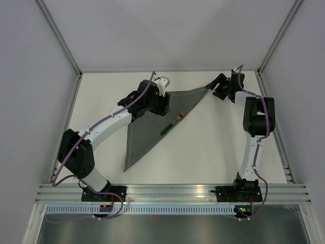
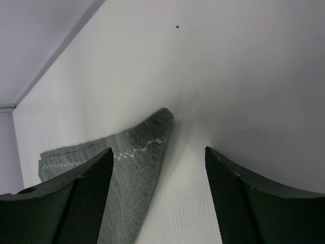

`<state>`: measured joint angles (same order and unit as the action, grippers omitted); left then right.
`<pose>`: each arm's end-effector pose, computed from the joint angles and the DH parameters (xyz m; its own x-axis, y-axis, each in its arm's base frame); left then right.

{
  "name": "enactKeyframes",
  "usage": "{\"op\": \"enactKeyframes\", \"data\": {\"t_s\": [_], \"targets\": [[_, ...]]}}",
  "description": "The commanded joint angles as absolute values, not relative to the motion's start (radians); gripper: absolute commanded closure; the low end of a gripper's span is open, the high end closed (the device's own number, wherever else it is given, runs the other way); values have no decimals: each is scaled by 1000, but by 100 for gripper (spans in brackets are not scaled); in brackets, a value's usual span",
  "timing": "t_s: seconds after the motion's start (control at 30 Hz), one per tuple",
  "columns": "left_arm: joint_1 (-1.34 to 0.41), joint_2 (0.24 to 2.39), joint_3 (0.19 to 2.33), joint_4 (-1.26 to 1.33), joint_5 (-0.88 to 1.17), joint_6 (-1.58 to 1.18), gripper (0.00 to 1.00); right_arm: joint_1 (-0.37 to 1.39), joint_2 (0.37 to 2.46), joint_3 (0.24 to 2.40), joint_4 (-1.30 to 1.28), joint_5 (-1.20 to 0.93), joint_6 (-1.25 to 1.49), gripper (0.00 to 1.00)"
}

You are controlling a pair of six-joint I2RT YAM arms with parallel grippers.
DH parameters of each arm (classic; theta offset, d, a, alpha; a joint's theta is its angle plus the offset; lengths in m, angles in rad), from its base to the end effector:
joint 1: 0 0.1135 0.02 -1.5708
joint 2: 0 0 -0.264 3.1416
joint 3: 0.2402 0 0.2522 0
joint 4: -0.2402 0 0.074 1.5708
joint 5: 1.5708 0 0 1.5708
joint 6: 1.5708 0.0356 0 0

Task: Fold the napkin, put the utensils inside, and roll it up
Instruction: Fold the napkin

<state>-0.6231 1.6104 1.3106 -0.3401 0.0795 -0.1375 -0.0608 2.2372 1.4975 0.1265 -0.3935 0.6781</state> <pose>0.2988 -0.2182 0.2969 -0.5671 0.2393 -0.7881 0.5610 0.8128 -0.1569 0.4919 -0.0163 0.1387 -0.6085 0.6175 -0.4985 0.1603 0.7108 0.6849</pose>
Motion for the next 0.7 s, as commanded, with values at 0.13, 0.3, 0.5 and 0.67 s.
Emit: {"op": "enactKeyframes", "data": {"t_s": [0.13, 0.3, 0.5, 0.67], "targets": [[-621, 1546, 1261, -295, 35, -172, 43, -54, 2309, 1548, 219, -414, 770, 25], [-621, 1543, 1244, -295, 31, -167, 42, -51, 2341, 1540, 255, -419, 788, 36], [-620, 1549, 1241, -291, 26, -163, 42, -48, 2361, 1540, 287, -420, 792, 42], [-621, 1555, 1227, -282, 25, -164, 43, -45, 2384, 1551, 308, -434, 802, 57]]}}
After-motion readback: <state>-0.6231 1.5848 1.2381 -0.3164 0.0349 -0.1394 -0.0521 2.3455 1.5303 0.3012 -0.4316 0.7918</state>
